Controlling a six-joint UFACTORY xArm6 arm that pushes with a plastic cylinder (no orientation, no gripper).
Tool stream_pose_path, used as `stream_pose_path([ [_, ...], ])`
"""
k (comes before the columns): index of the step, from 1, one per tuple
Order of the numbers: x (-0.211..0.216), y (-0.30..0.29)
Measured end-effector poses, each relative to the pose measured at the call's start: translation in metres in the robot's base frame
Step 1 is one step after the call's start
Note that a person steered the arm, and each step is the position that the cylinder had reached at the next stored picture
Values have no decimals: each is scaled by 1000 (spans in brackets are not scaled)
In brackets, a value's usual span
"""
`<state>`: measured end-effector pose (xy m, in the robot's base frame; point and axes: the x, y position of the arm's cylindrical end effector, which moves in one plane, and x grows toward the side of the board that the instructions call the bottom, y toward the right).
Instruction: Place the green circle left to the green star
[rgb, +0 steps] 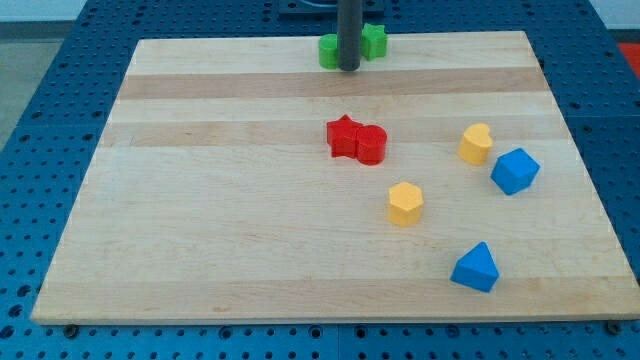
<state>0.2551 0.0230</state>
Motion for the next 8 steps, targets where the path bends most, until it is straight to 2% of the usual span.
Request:
stream_pose_path([
  [3, 19, -4],
  [6, 19, -62],
  [8, 6, -66],
])
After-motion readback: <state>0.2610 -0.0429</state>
